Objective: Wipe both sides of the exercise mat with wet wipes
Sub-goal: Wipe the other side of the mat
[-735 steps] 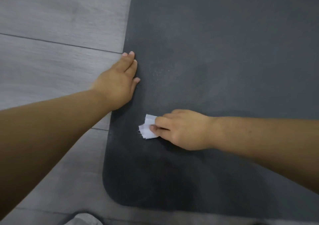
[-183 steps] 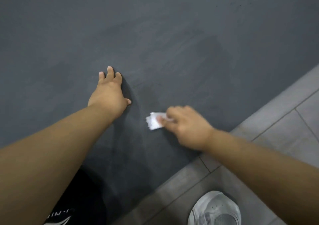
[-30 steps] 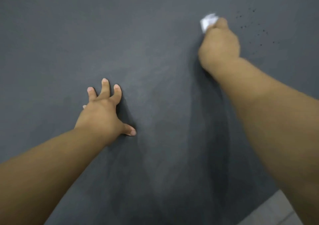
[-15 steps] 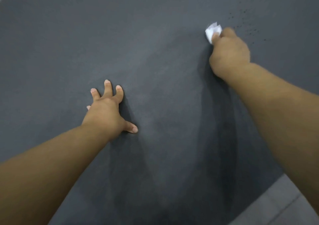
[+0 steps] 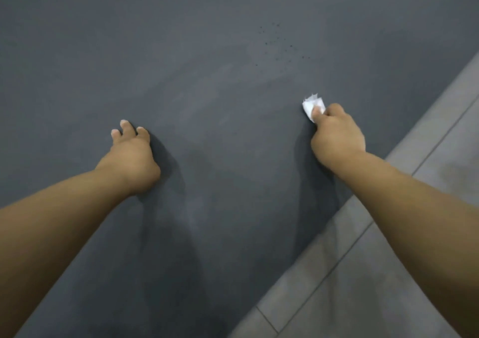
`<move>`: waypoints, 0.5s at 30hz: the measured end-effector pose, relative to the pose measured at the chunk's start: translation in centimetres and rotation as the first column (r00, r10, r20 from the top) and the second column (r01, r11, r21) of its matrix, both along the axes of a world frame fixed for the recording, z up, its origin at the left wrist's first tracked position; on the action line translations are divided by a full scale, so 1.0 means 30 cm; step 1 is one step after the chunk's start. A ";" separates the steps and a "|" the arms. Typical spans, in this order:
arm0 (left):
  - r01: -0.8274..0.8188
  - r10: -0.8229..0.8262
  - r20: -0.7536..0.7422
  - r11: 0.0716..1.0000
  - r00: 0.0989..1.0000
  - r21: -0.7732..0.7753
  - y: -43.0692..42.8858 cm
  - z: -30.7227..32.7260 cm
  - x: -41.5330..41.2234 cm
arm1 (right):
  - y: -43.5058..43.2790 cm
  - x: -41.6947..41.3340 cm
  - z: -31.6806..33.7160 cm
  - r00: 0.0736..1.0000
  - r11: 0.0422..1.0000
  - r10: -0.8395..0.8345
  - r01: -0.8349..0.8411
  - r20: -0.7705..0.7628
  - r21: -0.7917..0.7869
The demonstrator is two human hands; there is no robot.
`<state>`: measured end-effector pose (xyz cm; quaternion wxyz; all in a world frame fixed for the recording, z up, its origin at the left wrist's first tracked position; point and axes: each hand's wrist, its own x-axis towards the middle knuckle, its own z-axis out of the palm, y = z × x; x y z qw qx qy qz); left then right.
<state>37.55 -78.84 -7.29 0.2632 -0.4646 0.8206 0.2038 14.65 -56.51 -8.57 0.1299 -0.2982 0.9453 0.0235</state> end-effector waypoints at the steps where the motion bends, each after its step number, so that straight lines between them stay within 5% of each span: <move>1: 0.008 -0.007 -0.037 1.000 0.999 0.019 0.029 -0.003 -0.007 | 0.028 0.024 -0.006 1.000 1.000 0.007 -0.007 0.014 -0.015; 4: 0.045 -0.035 -0.175 0.997 0.984 0.056 0.125 0.007 -0.039 | 0.129 0.183 -0.057 0.957 0.940 0.289 -0.279 0.024 -0.196; 9: 0.218 -0.203 -0.257 0.976 0.945 0.031 0.267 0.027 -0.179 | 0.280 0.250 -0.073 0.704 0.667 0.710 -0.682 -0.022 -0.299; 11: 0.252 -0.239 -0.248 0.968 0.939 0.022 0.284 0.024 -0.253 | 0.313 0.090 -0.092 0.799 0.760 0.594 -0.595 -0.092 -0.262; 13: 0.267 -0.258 -0.230 0.964 0.938 0.007 0.276 0.017 -0.327 | 0.341 -0.113 -0.093 0.948 0.923 0.268 -0.303 -0.171 -0.238; 15: 0.282 -0.281 -0.205 0.959 0.937 -0.027 0.256 0.009 -0.406 | 0.367 -0.264 -0.076 0.991 0.977 -0.030 0.001 -0.132 -0.214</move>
